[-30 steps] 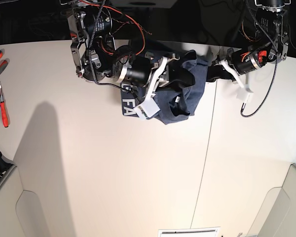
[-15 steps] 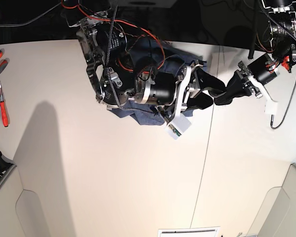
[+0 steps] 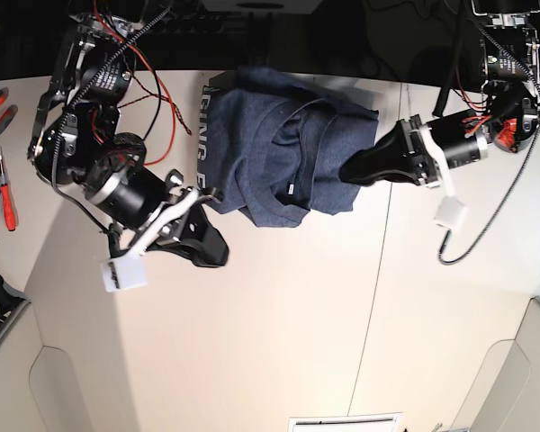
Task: Layout the t-shirt on the table in an organized manner, then fold the t-shirt properly
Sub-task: 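Press and tuck the bundle edges with both grippers to square it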
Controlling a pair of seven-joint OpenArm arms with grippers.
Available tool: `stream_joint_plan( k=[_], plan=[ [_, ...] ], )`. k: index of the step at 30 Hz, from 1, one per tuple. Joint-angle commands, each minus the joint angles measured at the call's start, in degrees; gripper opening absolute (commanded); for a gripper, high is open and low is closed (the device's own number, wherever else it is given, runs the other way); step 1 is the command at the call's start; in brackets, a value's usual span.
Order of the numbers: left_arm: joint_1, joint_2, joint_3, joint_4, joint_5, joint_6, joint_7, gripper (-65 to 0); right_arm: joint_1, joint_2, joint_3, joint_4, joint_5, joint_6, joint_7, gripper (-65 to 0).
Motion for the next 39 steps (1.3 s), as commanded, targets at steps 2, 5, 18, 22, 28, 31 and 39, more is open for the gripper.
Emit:
stream_joint_plan(
  k=[2,5,18,22,28,31,39],
  plan=[
    [-1.4,0.7,3.8,0.9,-1.7,-0.6,-1.0,-65.0,-1.2,-0.3,2.6,0.9,3.4,0.4,-1.1,-65.0],
    [-3.2,2.6,9.3,0.9,0.5,-0.6,-2.7,-65.0,-3.6,-0.3,4.0,0.6,8.3,1.1,-2.1,-65.0],
    [-5.2,4.3,18.3,-4.6,29.9,0.0,-11.4,-65.0,1.0,-0.3,-2.4,-27.0,0.7,1.0,1.2,-65.0],
    [-5.2,2.6,16.8,-4.7,34.3,3.6,-11.5,-65.0,3.8,-0.1,-2.4,-30.9,0.3,1.0,1.2,-65.0],
    [-5.2,2.5,14.2,-4.7,41.1,4.6,-12.1,-65.0,7.2,-0.2,-2.4,-28.2,1.1,1.0,1.2,-65.0],
    [-5.2,2.5,14.1,-4.7,42.8,7.1,-13.3,-65.0,9.2,-0.2,-2.4,-27.4,1.4,1.0,1.2,-65.0],
    [-5.2,2.5,14.1,-4.7,50.7,7.4,-16.3,-65.0,11.5,0.4,-2.4,-27.8,-9.6,0.5,2.7,-65.0]
  ],
)
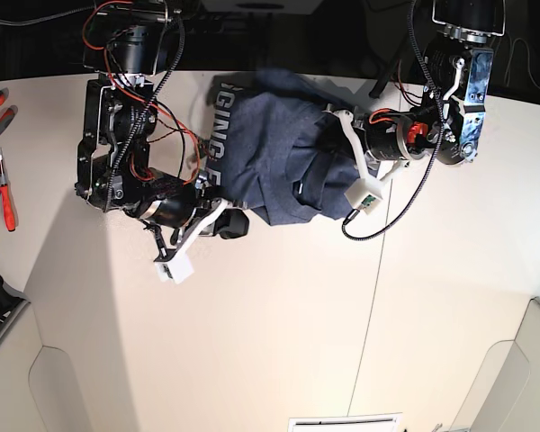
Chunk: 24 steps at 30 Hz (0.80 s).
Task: Layout the t-shirt on the table in an organized manner, then fold the t-shirt properly
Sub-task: 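Press and tuck the bundle edges with both grippers to square it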
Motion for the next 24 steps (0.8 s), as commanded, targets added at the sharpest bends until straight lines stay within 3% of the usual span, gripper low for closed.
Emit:
stream_joint_plan(
  k=[1,4,9,19,24],
  plan=[
    [-0.6,-0.3,-0.3,0.8,1.3,0.8,-1.6,-65.0,0.9,0.5,-0.1,0.3,1.0,-0.1,0.9,-65.0],
    [-1.8,-0.3,-0.3,0.3,4.5,2.1,-3.4,-65.0,-0.1,2.2,-0.1,-0.1,2.0,-0.2,-0.9,-65.0],
    [-6.2,-0.3,-0.1,-2.9,5.1,2.1,-5.7,-65.0,-4.0,4.2,-0.3,-0.1,9.5,0.2,-6.1,-65.0],
    [-18.6,-0.2,10.2,-17.8,5.2,2.0,-12.2,-65.0,-10.6,4.3,-4.6,0.0,14.4,0.7,-6.5,-65.0],
    [-21.5,-0.3,10.3,-16.4,4.8,2.0,-12.3,-65.0,-10.2,4.9,-4.4,3.5,14.2,0.7,-6.6,-65.0]
  ],
)
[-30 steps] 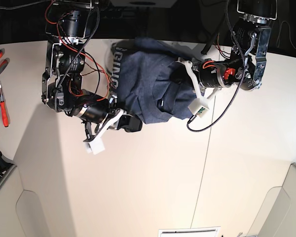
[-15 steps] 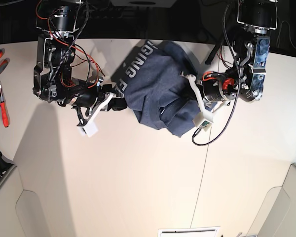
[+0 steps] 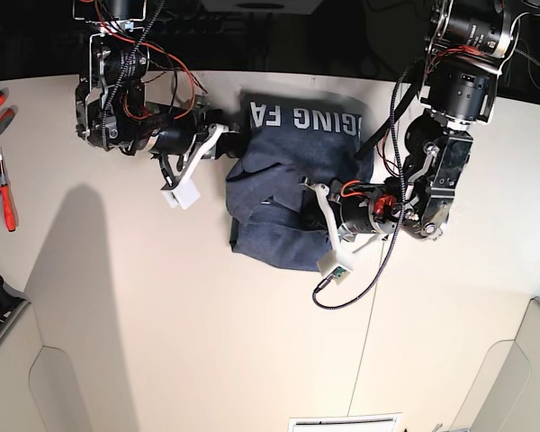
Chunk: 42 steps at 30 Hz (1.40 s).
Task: Layout the t-shirt on the table in an organized manner, then fold the t-shirt properly
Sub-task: 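Press and tuck the bundle edges with both grippers to square it, then drag the folded bundle with the right gripper toward the table edge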
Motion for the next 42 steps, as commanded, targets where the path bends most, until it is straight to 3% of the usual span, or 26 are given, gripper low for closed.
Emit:
stream_joint_plan(
  k=[1,8,10,15,19,22,25,29,34,42],
  plan=[
    [-1.7,-0.5,-1.6,3.0,-2.2,-0.1,-1.0,-65.0,0.9,0.3,0.1,2.3,1.4,0.6,0.2,-65.0],
    [-1.0,-3.1,-16.3,22.6,-22.1,-7.0,4.6,-65.0,0.9,1.5,0.7,15.9,1.5,0.5,0.9,-65.0],
    [-0.9,-3.6,-20.9,27.6,-23.0,-7.3,6.7,-65.0,0.9,0.7,0.6,19.9,1.8,0.5,3.7,-65.0],
    [3.2,-6.2,-29.4,31.2,-23.8,-7.0,6.9,-65.0,1.2,-5.1,-4.4,21.9,0.5,0.6,6.2,-65.0],
    [7.7,-6.2,-33.7,31.1,-24.9,-6.9,6.9,-65.0,1.5,-5.7,-15.3,17.0,-11.3,-1.3,15.7,-65.0],
    [10.9,-6.2,-35.3,31.1,-24.9,-7.0,6.9,-65.0,3.5,-5.8,-22.3,9.6,-20.8,-8.0,20.8,-65.0],
    [13.7,-6.2,-35.5,31.1,-25.1,-7.0,6.9,-65.0,6.6,-5.8,-26.3,-0.3,-28.0,-12.7,21.4,-65.0],
    [16.0,-6.2,-35.5,31.1,-25.8,-7.1,6.9,-65.0,10.2,-5.3,-26.5,-12.4,-38.8,-17.6,21.2,-65.0],
    [17.1,-6.2,-35.5,31.1,-26.1,-8.0,6.9,-65.0,10.8,0.1,-26.3,-14.5,-40.6,-18.0,15.3,-65.0],
    [17.4,-5.6,-35.5,31.1,-26.4,-8.0,6.9,-65.0,10.3,15.0,-26.3,-14.3,-40.2,-15.5,12.9,-65.0]
  ],
)
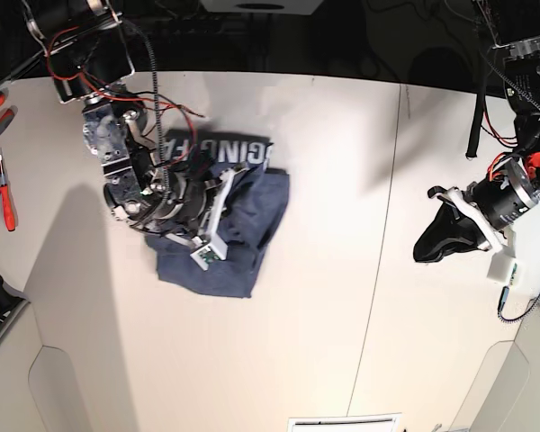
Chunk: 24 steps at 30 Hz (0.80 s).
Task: Layout the t-shirt on the table in an organized manner, then fold the t-shirt properly
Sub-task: 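Drag the folded bundle with the right gripper toward the table edge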
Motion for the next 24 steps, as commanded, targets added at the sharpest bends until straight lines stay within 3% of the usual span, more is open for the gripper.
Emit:
stream_joint_plan(
  k=[1,7,13,19,24],
  plan=[
    [-0.6,-0.7,-0.3,0.9,-1.3,-0.6,-1.2,-65.0,-1.4,3.7,0.4,-1.1,-5.9,-2.7,-7.9,-65.0],
    [-0.3,-0.7,-0.3,0.9,-1.8,-0.6,-1.2,-65.0,-1.5,12.6,0.4,0.4,-3.6,-2.7,-8.1,-65.0],
    [-0.2,-0.7,-0.3,0.9,-2.1,-0.6,-0.7,-65.0,-1.5,18.6,0.4,1.3,-2.0,-1.6,-8.2,-65.0],
    [-0.2,-0.7,-0.3,0.9,-2.6,-0.6,-0.7,-65.0,-1.5,20.9,0.5,1.7,-1.7,-1.5,-8.0,-65.0],
    [-0.6,-0.7,-0.3,1.2,-7.7,-2.4,-1.6,-65.0,-1.5,20.9,2.4,10.1,-1.7,-3.3,-8.0,-65.0]
  ],
)
